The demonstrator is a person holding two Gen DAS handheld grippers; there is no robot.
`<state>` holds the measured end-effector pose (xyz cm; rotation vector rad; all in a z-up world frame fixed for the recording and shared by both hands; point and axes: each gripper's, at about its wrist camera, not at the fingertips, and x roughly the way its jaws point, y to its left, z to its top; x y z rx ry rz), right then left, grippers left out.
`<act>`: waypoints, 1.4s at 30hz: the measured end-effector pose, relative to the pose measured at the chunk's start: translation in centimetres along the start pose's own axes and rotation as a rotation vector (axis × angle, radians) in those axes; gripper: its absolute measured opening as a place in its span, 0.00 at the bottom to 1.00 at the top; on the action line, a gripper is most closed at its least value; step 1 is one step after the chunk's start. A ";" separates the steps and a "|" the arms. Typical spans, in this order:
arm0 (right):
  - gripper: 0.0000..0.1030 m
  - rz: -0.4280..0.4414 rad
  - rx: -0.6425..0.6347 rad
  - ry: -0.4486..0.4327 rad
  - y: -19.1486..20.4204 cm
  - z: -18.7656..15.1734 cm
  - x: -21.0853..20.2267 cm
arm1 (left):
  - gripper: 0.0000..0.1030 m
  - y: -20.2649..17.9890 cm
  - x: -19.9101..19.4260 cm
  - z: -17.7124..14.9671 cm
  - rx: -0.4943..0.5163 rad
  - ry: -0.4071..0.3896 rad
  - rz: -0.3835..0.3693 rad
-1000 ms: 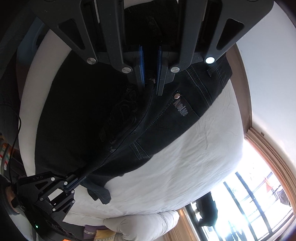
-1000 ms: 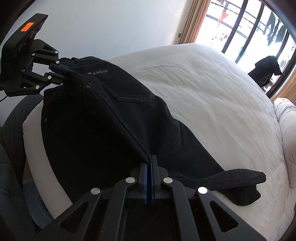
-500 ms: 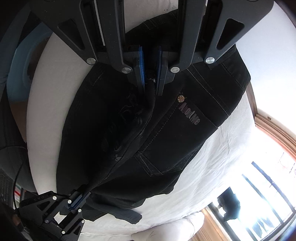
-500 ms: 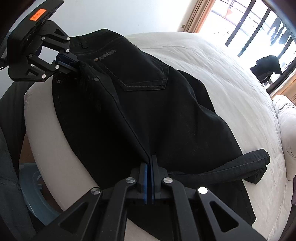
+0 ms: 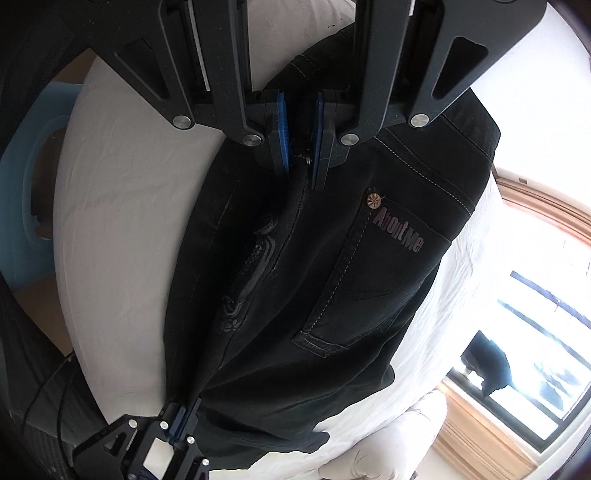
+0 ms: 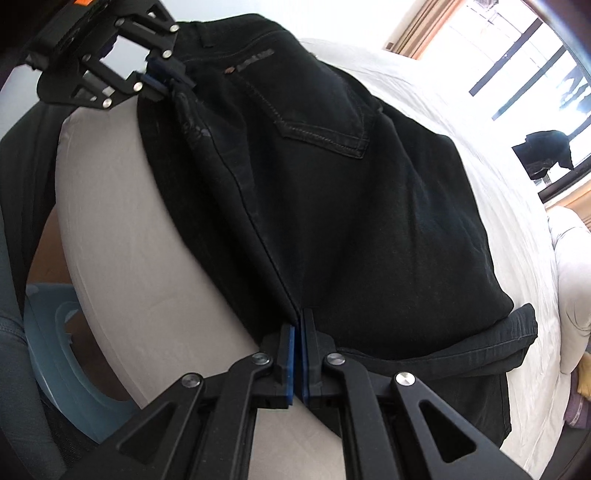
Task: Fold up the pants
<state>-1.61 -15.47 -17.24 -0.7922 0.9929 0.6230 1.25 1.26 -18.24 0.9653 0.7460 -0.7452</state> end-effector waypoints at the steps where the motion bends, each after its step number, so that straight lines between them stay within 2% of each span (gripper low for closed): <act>1: 0.03 -0.003 0.001 -0.002 0.0 0.0 0.1 | 0.09 0.1 0.1 0.0 0.002 -0.001 -0.002; 9: 0.03 -0.018 -0.019 -0.014 1.7 0.7 0.5 | 0.09 -0.3 -1.1 -1.6 0.015 -0.009 0.004; 21: 0.03 -0.031 -0.035 -0.012 4.3 2.0 1.9 | 0.09 -0.1 -0.5 -2.4 0.003 -0.018 0.018; 29: 0.03 -0.013 0.029 -0.024 2.7 1.6 3.0 | 0.09 -1.2 -0.4 -2.8 -0.001 -0.036 0.067; 42: 0.03 -0.027 0.061 -0.031 2.3 0.7 3.7 | 0.10 -2.7 -0.4 -2.9 -0.026 -0.043 0.097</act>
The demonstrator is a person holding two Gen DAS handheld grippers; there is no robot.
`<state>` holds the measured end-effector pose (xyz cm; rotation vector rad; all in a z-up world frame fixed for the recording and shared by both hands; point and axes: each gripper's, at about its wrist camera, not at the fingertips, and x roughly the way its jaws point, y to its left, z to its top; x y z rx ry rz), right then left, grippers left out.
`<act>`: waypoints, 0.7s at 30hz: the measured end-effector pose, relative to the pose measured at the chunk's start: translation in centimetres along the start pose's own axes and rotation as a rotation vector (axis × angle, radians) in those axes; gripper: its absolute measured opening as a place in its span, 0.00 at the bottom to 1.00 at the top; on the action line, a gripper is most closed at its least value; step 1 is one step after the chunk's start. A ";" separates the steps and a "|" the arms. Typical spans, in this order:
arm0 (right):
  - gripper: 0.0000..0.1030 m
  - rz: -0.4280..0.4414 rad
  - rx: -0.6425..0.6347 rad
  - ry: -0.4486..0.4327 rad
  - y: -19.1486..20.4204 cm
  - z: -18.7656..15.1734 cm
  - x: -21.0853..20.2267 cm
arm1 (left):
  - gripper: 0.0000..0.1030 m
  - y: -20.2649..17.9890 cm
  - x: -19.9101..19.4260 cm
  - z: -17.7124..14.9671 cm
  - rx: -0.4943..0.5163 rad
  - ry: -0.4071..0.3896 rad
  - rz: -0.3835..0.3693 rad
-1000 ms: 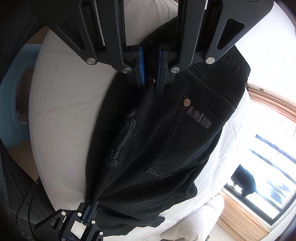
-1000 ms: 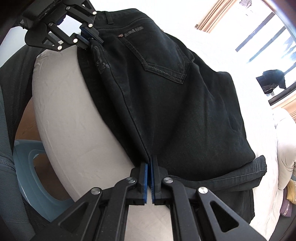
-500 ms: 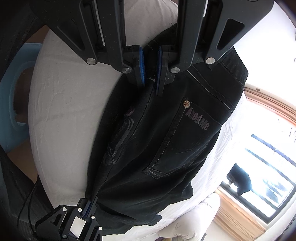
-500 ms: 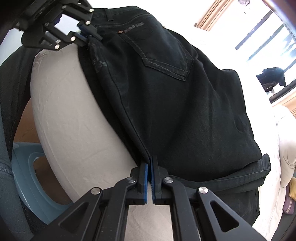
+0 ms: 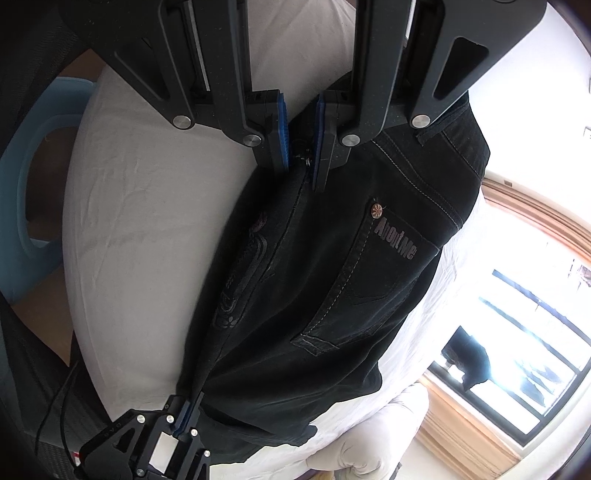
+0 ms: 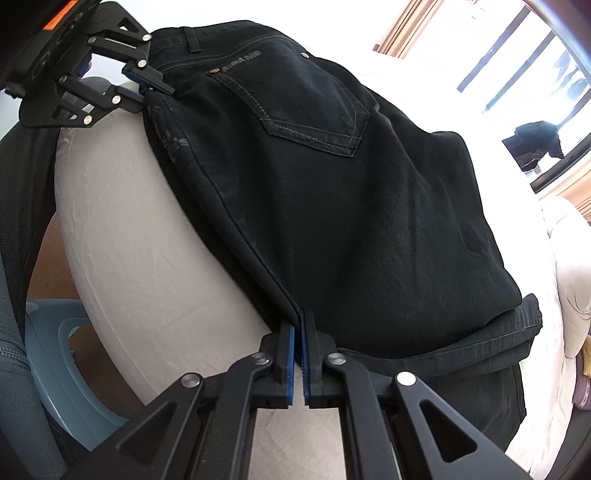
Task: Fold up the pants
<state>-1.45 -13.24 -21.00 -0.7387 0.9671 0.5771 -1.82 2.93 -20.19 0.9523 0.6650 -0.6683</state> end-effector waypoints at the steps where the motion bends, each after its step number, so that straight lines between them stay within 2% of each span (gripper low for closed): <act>1: 0.03 -0.002 -0.001 -0.001 0.0 0.0 0.1 | 0.10 0.0 0.0 0.0 -0.011 -0.002 0.006; 4: 0.05 -0.011 0.009 -0.011 0.0 -0.1 0.1 | 0.14 0.3 -0.3 0.4 -0.029 0.027 0.017; 5: 0.08 -0.013 0.024 -0.017 -0.1 -0.2 -0.1 | 0.17 0.5 -0.5 0.7 -0.038 0.050 0.008; 6: 0.12 -0.018 0.050 -0.024 -0.3 -0.4 -0.3 | 0.24 0.8 -1.0 0.9 -0.052 0.068 -0.015; 7: 0.27 -0.022 0.085 -0.035 -0.8 -0.7 -0.7 | 0.32 1.2 -1.7 1.1 -0.063 0.075 -0.035; 8: 0.47 -0.016 0.116 -0.050 -1.3 -0.9 -1.1 | 0.60 1.6 -2.6 1.2 -0.073 0.075 -0.045; 9: 0.56 -0.001 0.149 -0.071 -1.9 -1.3 -1.7 | 0.80 2.0 -3.4 1.3 -0.081 0.068 -0.041; 10: 0.67 0.016 0.183 -0.097 -2.4 -1.7 -2.5 | 0.80 2.6 -4.5 1.3 -0.091 0.059 -0.034; 13: 0.67 0.047 0.296 -0.152 -4.4 -3.3 -4.6 | 0.80 4.5 -6.6 2.1 -0.142 0.058 -0.022; 16: 0.67 0.073 0.492 -0.228 -8.2 -5.2 -6.6 | 0.80 6.9 -7.3 4.8 -0.256 -0.004 -0.017; 19: 0.67 0.067 0.751 -0.275 -13.9 -7.8 -7.4 | 0.80 7.8 -5.1 8.9 -0.389 -0.063 -0.066; 21: 0.67 0.067 0.906 -0.323 -17.1 -9.2 -8.4 | 0.77 7.3 -2.6 11.5 -0.421 -0.076 -0.102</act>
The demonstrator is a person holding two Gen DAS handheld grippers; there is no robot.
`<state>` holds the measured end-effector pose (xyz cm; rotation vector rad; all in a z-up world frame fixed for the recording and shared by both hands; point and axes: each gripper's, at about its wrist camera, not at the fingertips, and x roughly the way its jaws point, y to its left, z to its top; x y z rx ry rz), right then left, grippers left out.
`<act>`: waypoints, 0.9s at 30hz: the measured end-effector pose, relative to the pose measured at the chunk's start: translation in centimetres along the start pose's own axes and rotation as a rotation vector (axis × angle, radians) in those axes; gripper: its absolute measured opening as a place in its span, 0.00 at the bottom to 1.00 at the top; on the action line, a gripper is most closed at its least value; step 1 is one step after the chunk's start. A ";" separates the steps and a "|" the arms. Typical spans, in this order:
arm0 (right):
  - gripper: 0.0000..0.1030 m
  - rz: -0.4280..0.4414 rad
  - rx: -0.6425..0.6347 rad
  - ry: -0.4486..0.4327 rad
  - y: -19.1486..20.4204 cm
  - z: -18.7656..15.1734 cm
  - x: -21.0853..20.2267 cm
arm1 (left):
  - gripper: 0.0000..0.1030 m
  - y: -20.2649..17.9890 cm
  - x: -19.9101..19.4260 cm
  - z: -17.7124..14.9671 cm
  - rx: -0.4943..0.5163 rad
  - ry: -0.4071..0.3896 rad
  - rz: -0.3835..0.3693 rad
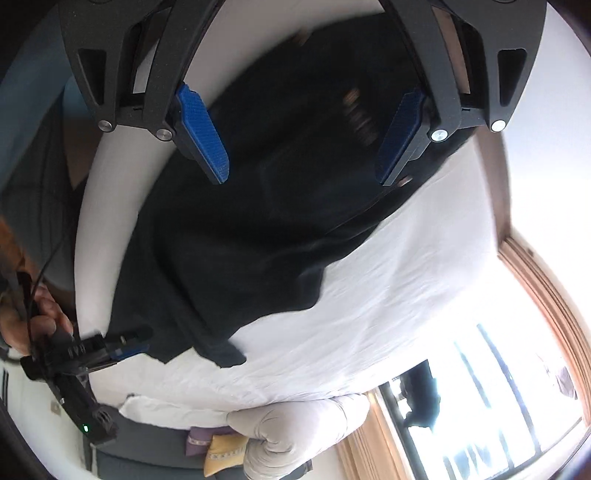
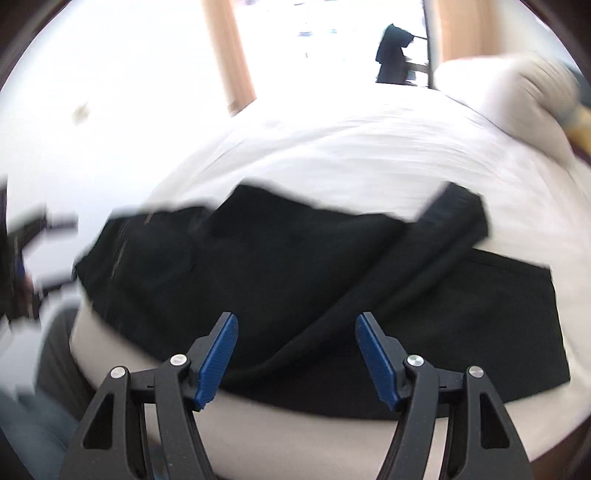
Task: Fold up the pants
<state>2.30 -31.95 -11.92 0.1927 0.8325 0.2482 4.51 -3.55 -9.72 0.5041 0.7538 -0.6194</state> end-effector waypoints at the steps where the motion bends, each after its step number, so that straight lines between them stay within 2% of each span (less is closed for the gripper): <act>1: 0.67 0.008 0.081 -0.031 -1.8 1.0 -0.4 | 0.74 -0.6 1.5 0.6 -0.008 0.008 -0.009; 2: 0.67 0.008 0.149 -0.056 -3.5 1.9 -0.6 | 0.60 -1.2 3.3 1.2 -0.023 0.033 -0.025; 3: 0.67 0.008 0.205 -0.078 -4.9 2.8 -0.7 | 0.41 -1.6 5.2 1.7 -0.048 0.072 -0.050; 4: 0.67 0.021 0.255 -0.097 -6.3 3.6 -0.7 | 0.34 -1.8 6.9 2.1 -0.076 0.110 -0.065; 5: 0.67 0.038 0.303 -0.113 -7.8 4.3 -0.5 | 0.31 -2.0 8.2 2.3 -0.098 0.141 -0.074; 9: 0.64 0.114 0.497 -0.135 -13.5 6.6 2.0 | 0.29 -1.6 12.5 1.7 -0.159 0.241 -0.111; 12: 0.61 0.165 0.651 -0.135 -17.5 7.3 5.1 | 0.29 -1.7 13.1 1.1 -0.171 0.245 -0.120; 15: 0.59 0.200 0.775 -0.097 -20.5 7.7 8.3 | 0.29 -1.2 13.4 1.2 -0.198 0.262 -0.136; 21: 0.58 0.182 0.853 0.004 -22.1 8.0 12.9 | 0.29 0.2 13.8 0.0 -0.253 0.256 -0.174; 27: 0.58 0.201 0.869 0.011 -22.4 8.3 14.1 | 0.29 1.0 13.0 -0.8 -0.271 0.242 -0.178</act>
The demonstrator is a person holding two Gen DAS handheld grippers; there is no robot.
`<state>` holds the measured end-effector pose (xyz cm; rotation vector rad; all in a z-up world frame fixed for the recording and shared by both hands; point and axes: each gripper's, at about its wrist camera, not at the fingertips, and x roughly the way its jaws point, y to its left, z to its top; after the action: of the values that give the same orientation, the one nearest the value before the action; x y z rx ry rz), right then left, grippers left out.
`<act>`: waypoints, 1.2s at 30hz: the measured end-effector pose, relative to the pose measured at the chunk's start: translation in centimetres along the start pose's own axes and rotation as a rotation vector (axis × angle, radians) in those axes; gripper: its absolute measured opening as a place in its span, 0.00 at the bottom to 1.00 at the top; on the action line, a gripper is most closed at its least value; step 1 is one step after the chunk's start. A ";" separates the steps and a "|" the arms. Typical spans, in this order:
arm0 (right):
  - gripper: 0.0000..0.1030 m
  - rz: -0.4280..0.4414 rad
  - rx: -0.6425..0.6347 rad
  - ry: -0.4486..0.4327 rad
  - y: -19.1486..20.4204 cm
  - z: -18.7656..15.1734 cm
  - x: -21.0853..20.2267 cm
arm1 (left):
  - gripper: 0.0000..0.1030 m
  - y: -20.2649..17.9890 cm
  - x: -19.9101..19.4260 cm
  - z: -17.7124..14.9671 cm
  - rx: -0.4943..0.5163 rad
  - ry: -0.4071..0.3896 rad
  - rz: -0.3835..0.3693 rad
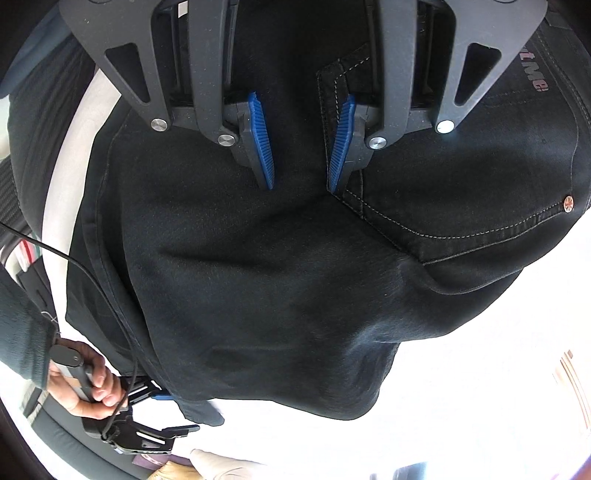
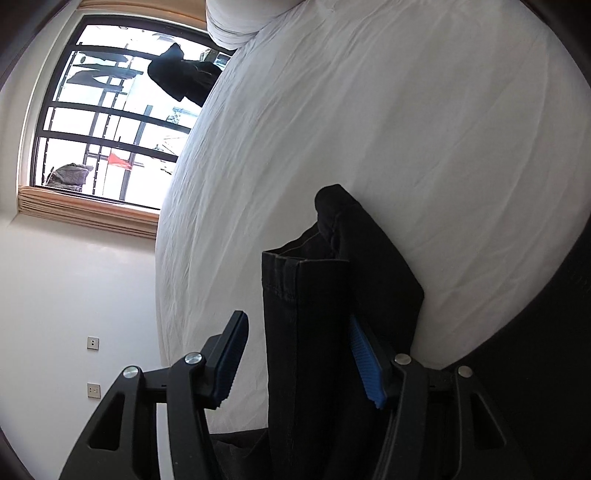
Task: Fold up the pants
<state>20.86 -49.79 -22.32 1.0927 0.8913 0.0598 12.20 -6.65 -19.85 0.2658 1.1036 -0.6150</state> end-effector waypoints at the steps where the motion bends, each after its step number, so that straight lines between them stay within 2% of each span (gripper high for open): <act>1: 0.55 0.011 0.004 0.004 0.0 0.1 0.2 | 0.28 0.1 -0.1 -0.1 -0.004 -0.003 -0.002; 5: 0.15 -0.013 -0.055 0.032 0.7 0.2 0.8 | 0.29 0.0 -0.5 -0.4 -0.023 -0.007 -0.001; 8: 0.08 -0.010 -0.099 0.008 1.4 -0.3 -0.1 | 0.29 0.1 -0.6 -0.5 -0.035 -0.010 -0.005; 13: 0.05 -0.017 -0.153 -0.080 2.1 -0.6 -3.7 | 0.28 0.3 -0.8 -0.5 -0.034 -0.012 0.002; 18: 0.05 0.031 -0.153 -0.190 1.9 -1.7 -9.9 | 0.28 0.3 -0.9 -0.6 -0.050 -0.018 0.005; 22: 0.05 0.050 -0.111 -0.278 -0.2 -3.2 -15.0 | 0.28 0.6 -1.1 -0.8 -0.054 -0.019 0.004; 25: 0.05 0.007 -0.064 -0.335 -3.5 -5.0 -18.1 | 0.28 0.7 -1.1 -0.9 -0.059 -0.017 0.003; 31: 0.05 -0.114 0.088 -0.362 -11.3 -8.5 -19.2 | 0.28 0.8 -1.2 -0.4 -0.071 -0.006 0.018; 36: 0.05 -0.156 0.115 -0.373 -13.3 -9.7 -18.1 | 0.29 -0.1 -1.1 0.0 -0.094 -0.023 0.054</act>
<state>-2.35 -57.33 -23.58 1.0923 0.6452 -0.3193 11.79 -6.40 -18.83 0.2060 1.0965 -0.5152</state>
